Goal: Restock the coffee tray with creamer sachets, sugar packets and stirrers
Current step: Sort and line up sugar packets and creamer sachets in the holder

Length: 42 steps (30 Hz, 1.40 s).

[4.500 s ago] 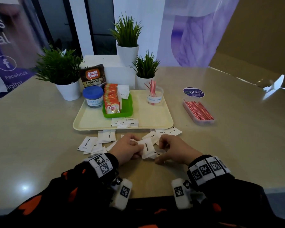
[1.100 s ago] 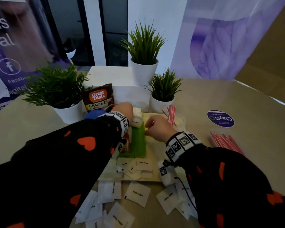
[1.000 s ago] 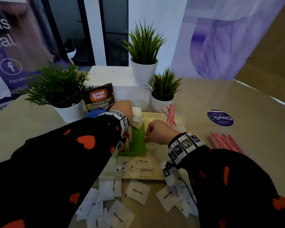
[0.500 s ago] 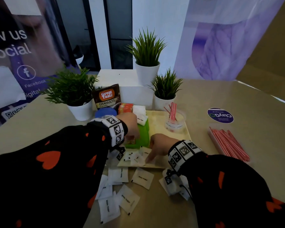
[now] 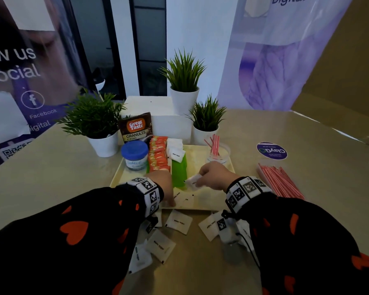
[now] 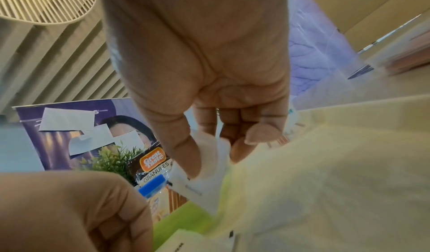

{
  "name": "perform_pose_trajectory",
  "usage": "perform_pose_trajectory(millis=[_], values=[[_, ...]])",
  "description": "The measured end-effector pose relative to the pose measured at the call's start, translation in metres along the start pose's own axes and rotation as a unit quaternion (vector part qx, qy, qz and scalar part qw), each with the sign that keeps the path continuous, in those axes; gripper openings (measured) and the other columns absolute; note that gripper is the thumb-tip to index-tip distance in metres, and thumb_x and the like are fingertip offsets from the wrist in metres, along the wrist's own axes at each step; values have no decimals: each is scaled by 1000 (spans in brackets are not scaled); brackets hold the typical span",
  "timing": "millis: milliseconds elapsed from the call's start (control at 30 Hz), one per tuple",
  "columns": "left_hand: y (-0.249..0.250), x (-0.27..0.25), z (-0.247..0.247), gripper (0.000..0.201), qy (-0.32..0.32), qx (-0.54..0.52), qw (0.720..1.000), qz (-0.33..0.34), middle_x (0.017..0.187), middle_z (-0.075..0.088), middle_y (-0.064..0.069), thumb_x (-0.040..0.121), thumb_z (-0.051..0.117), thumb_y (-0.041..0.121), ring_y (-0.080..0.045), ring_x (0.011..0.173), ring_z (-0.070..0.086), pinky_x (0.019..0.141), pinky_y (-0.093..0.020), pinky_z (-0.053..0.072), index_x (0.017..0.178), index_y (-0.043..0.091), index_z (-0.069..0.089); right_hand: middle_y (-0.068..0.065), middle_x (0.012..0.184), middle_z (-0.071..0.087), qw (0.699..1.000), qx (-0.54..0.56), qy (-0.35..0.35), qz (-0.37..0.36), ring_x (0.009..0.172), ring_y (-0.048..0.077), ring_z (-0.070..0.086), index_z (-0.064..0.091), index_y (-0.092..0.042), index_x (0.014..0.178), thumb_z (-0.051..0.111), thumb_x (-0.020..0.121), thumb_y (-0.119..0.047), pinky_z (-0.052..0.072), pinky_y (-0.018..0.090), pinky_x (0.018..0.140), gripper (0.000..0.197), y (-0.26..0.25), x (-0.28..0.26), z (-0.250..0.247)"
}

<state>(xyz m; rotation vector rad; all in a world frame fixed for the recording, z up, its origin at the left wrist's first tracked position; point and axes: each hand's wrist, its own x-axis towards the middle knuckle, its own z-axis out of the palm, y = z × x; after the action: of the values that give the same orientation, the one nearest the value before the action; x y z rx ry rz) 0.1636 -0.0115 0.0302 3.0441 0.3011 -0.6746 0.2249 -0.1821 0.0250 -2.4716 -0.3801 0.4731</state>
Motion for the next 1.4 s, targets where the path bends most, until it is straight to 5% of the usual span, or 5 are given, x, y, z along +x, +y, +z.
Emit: perform_pose_trajectory(millis=[300,567,933,1233,1400], values=[[-18,4,0,29,9,-74,997,15,94,76,-1,82,78,38,-16,91,73,87,-34,59,98,14,74,19,98,66,970,220,101,5,82,32,71,58,-9,81,71,85,-7,62,39,65,13,-8,21,-8],[-46,4,-13,21,71,-189,979,15,89,69,2,87,73,38,-14,85,64,71,-27,52,96,20,75,0,71,55,976,169,133,-15,68,22,51,59,-21,70,84,80,-27,43,34,66,27,-30,73,-2],[-76,19,-18,20,138,-356,924,29,82,71,-3,91,71,29,-21,84,67,85,-40,57,73,21,69,12,119,72,984,100,148,8,111,28,66,74,-6,116,74,90,-18,51,35,96,29,-52,123,22],[-81,36,-16,6,178,-399,899,23,91,72,1,90,72,26,-18,90,68,87,-38,56,86,22,72,4,87,69,952,217,214,-39,80,17,64,71,-13,90,84,79,-23,55,33,75,20,-44,134,34],[-69,48,-25,5,207,-395,895,23,94,68,1,92,71,24,-17,91,64,83,-32,53,93,20,68,4,80,73,940,324,70,-85,65,11,55,77,-6,88,78,87,-36,41,18,49,29,-41,111,12]])
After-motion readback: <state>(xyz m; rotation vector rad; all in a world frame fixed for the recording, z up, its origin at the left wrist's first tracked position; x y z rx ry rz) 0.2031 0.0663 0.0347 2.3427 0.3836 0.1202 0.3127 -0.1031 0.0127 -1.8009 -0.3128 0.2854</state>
